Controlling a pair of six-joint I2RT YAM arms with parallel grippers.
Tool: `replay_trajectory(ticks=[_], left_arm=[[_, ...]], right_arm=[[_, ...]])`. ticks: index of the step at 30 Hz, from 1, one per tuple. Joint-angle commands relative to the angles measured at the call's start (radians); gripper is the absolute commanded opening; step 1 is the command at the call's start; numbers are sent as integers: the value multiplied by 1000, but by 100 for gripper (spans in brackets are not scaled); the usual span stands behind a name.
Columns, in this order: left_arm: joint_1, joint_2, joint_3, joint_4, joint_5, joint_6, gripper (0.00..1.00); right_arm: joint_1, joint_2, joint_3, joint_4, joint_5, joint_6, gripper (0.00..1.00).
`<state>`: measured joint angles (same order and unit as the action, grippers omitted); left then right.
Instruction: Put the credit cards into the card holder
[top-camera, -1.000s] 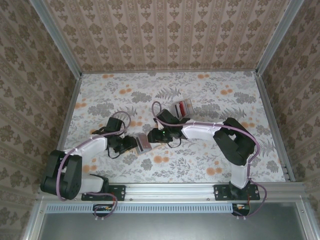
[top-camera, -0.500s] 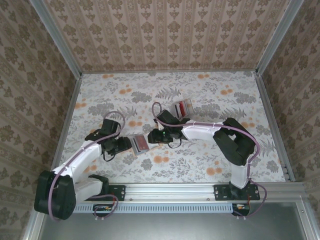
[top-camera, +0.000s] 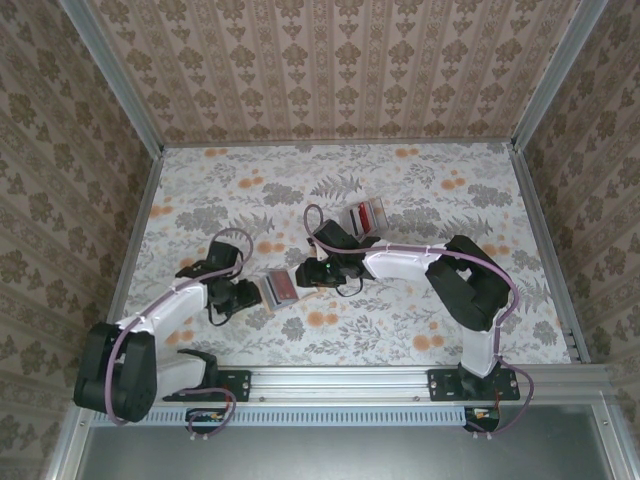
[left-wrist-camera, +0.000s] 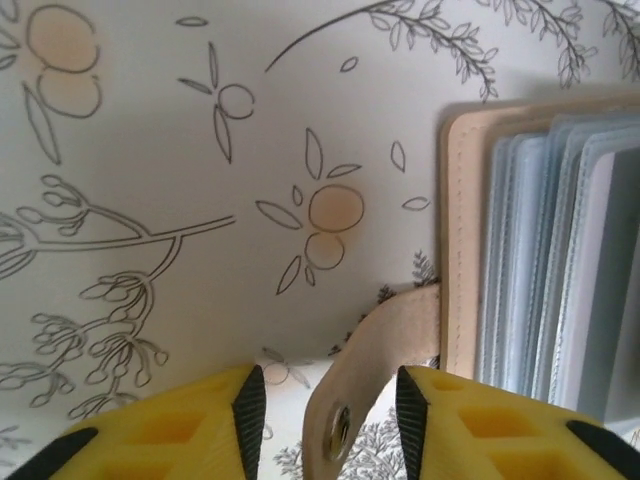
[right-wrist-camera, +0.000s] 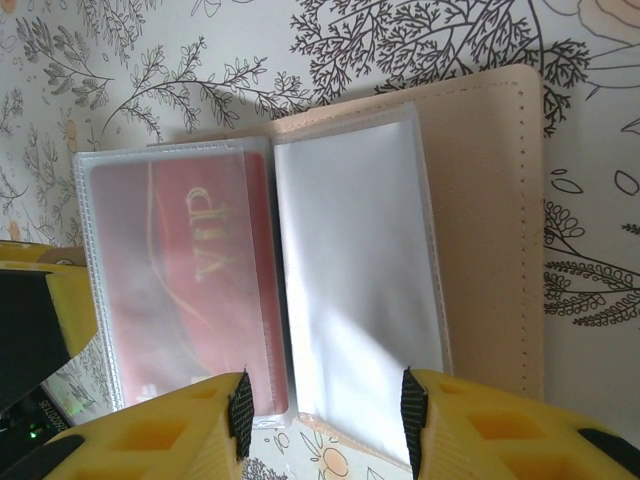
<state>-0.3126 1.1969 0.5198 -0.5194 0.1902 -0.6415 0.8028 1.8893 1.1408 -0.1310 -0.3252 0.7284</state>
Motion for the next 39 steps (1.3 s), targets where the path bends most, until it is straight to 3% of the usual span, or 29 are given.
replay_trajectory(ticks=[1, 3, 5, 14, 26, 30, 39], left_arm=[[7, 7, 36, 17, 30, 15, 17], [6, -3, 57, 3, 31, 28, 5], [6, -22, 81, -21, 35, 36, 0], [-22, -109, 211, -108, 61, 37, 0], [-213, 18, 350, -115, 54, -14, 0], [-218, 18, 369, -134, 34, -6, 0], [-211, 41, 359, -129, 20, 2, 0]], right_arm=[[3, 28, -4, 5, -17, -11, 46], [3, 35, -5, 12, -20, -8, 46], [3, 42, -8, 17, -24, -3, 46], [4, 68, -26, 48, -37, 11, 46], [-35, 52, -106, 138, -70, 57, 46], [-54, -4, -185, 199, -46, 84, 46], [-93, -113, -213, 94, 0, 24, 46]])
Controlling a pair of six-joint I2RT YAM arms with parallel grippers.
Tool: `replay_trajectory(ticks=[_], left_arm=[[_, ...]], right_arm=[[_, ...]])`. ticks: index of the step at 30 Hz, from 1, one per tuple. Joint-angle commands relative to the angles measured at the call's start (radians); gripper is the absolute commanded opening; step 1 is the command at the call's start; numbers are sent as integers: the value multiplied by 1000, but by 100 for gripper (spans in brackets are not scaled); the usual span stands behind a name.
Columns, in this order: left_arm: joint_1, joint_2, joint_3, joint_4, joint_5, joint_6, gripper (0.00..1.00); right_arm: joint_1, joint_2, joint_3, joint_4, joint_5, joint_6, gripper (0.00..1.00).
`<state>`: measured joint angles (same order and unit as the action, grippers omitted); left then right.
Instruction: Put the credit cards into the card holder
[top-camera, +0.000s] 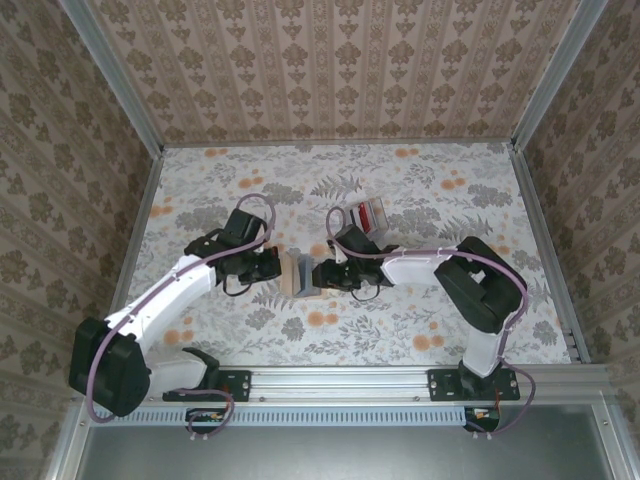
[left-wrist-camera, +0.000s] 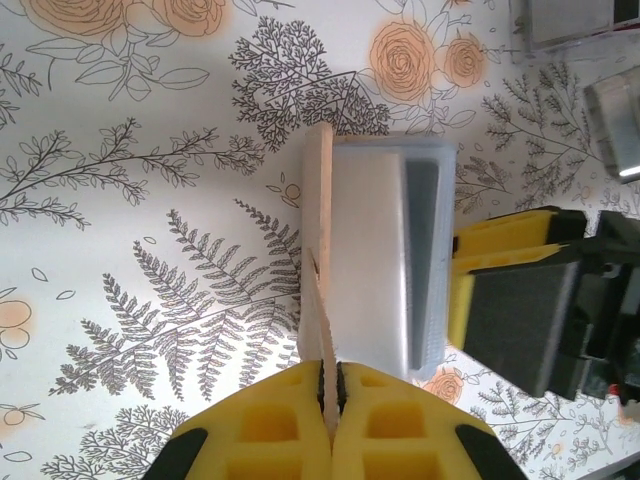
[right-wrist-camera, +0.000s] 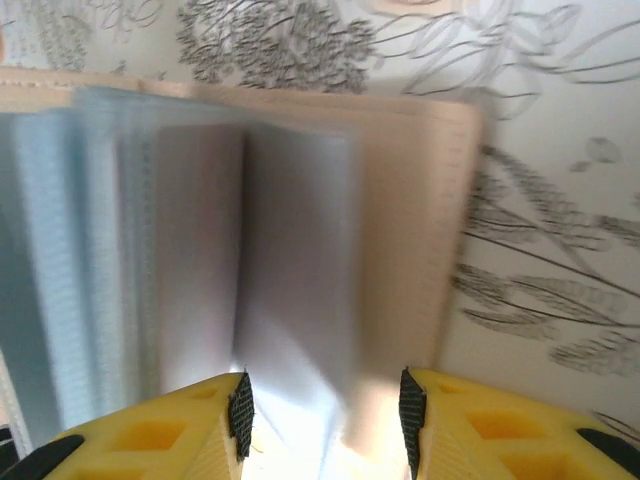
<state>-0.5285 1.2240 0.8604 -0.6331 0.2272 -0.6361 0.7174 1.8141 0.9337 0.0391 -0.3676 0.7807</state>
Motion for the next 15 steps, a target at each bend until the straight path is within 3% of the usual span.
replay_trajectory(ticks=[1, 15], left_arm=[[8, 18, 16, -16, -13, -2, 0], [60, 14, -116, 51, 4, -6, 0]], right_arm=[[-7, -40, -1, -97, 48, -38, 46], [-5, -87, 53, -155, 60, -75, 46]])
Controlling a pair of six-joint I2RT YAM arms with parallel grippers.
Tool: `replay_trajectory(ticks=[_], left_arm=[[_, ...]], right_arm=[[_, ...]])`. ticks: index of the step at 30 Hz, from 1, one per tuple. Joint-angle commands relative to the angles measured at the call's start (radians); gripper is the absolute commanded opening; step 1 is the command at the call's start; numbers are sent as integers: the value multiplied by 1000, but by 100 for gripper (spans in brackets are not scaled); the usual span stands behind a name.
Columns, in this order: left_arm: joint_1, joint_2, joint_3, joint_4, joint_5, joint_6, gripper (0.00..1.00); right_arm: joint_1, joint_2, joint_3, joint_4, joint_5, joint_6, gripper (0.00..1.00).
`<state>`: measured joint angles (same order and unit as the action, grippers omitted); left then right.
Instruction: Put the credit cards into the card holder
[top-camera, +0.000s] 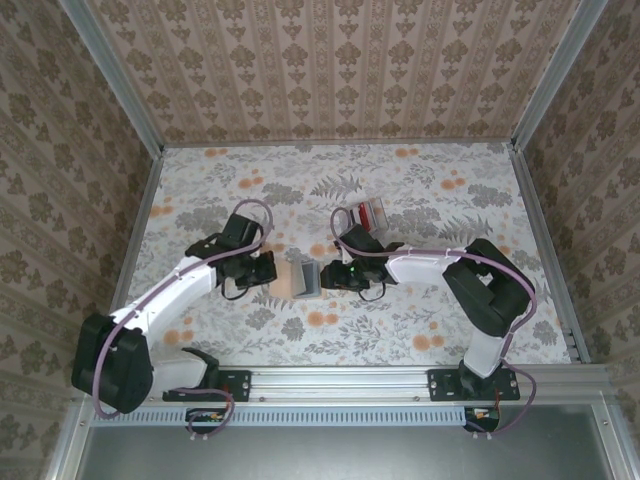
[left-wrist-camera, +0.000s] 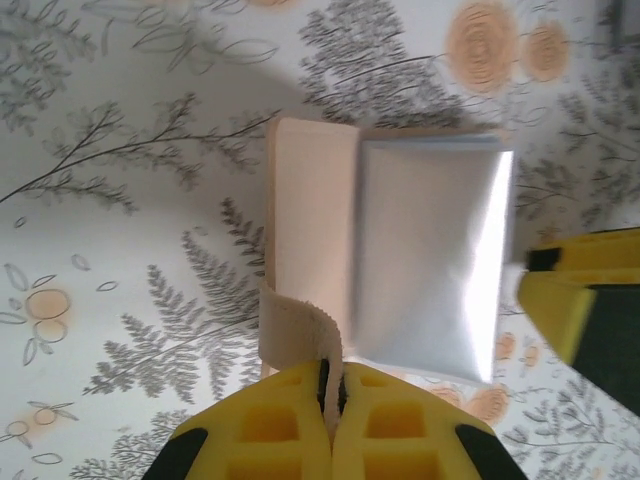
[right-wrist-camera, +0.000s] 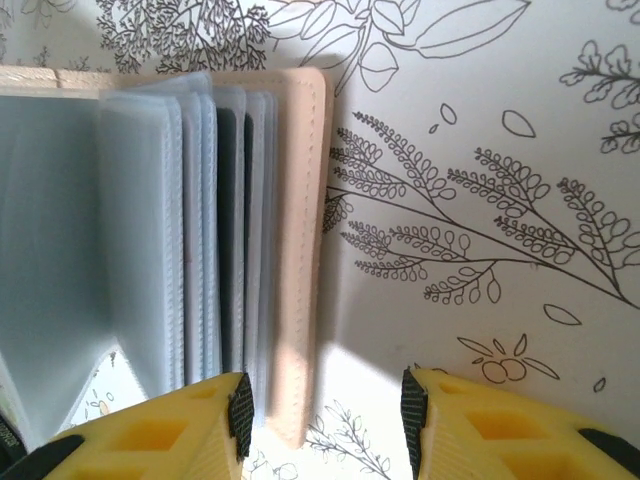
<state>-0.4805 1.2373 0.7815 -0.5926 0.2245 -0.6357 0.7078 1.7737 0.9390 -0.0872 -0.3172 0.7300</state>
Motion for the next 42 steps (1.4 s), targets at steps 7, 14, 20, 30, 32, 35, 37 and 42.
replay_trajectory(ticks=[7, 14, 20, 30, 32, 35, 37, 42], left_arm=[[82, 24, -135, 63, 24, 5, 0], [87, 56, -157, 100, 33, 5, 0], [88, 65, -161, 114, 35, 4, 0], [105, 57, -176, 139, 56, -1, 0], [106, 52, -176, 137, 58, 0, 0], [112, 51, -181, 134, 57, 4, 0], [115, 53, -186, 141, 59, 5, 0], [118, 62, -194, 150, 63, 5, 0]], right_arm=[[40, 19, 140, -52, -30, -40, 46], [59, 77, 201, -44, -56, -29, 46], [106, 146, 274, -31, -95, -8, 46], [138, 268, 368, -71, -131, -7, 46], [138, 270, 362, -67, -134, -5, 46], [133, 216, 337, -69, -109, -14, 46], [127, 175, 334, -98, -93, -28, 46], [80, 48, 266, -150, -24, -58, 46]])
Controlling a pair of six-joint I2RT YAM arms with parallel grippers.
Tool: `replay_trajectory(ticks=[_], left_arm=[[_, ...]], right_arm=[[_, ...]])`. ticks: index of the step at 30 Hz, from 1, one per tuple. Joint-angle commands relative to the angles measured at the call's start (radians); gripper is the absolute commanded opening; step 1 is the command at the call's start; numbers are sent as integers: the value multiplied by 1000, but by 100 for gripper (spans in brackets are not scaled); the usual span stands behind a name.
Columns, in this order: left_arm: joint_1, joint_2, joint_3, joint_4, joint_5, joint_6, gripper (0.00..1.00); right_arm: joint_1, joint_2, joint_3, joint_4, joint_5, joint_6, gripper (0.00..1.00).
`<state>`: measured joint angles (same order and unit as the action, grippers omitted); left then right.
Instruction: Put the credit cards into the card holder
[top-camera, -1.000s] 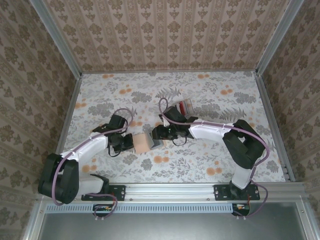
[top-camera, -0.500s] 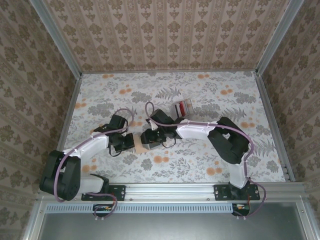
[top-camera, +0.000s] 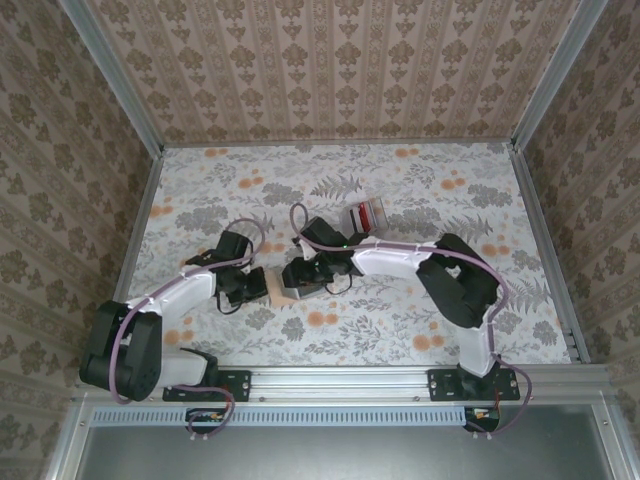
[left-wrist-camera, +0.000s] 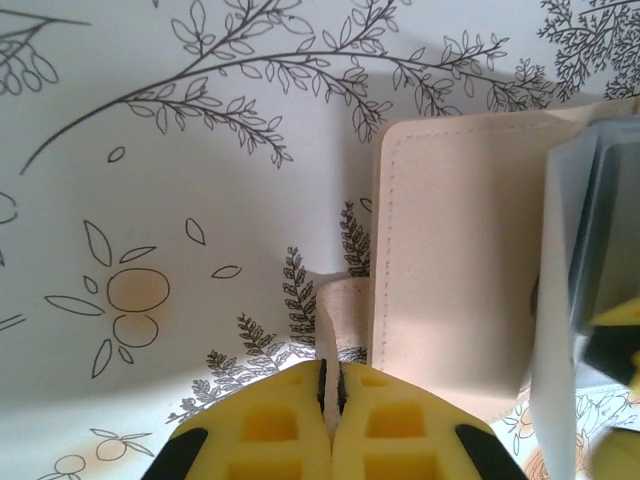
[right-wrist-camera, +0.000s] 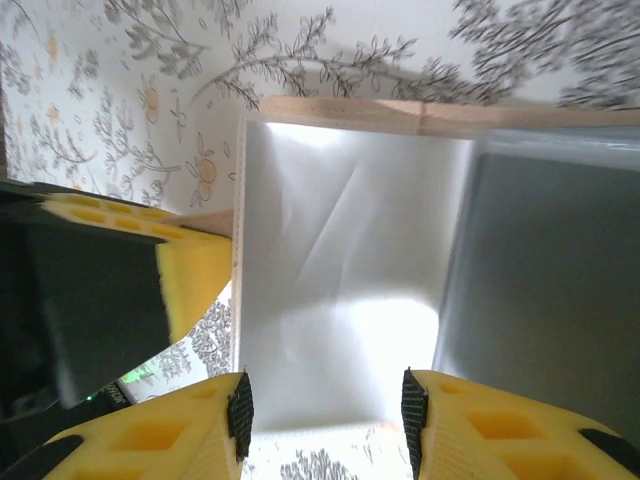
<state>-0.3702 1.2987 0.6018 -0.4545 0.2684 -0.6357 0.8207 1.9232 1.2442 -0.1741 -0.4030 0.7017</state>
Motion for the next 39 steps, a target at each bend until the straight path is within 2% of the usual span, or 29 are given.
replay_trajectory(ticks=[1, 4, 8, 19, 27, 39], left_arm=[[9, 1, -15, 13, 18, 6, 0], [10, 2, -26, 22, 20, 4, 0], [10, 16, -30, 38, 31, 1, 0], [10, 14, -32, 38, 33, -3, 0], [10, 20, -34, 46, 37, -3, 0], [10, 28, -44, 63, 43, -8, 0]], right_arm=[[-44, -121, -58, -70, 78, -34, 46], [-80, -161, -116, -76, 105, -37, 46], [-87, -148, -140, -48, 78, -23, 46], [-75, -55, -100, -32, 48, -19, 46], [-60, -45, -87, -17, 32, -5, 46], [2, -34, 25, -29, -6, 3, 47]])
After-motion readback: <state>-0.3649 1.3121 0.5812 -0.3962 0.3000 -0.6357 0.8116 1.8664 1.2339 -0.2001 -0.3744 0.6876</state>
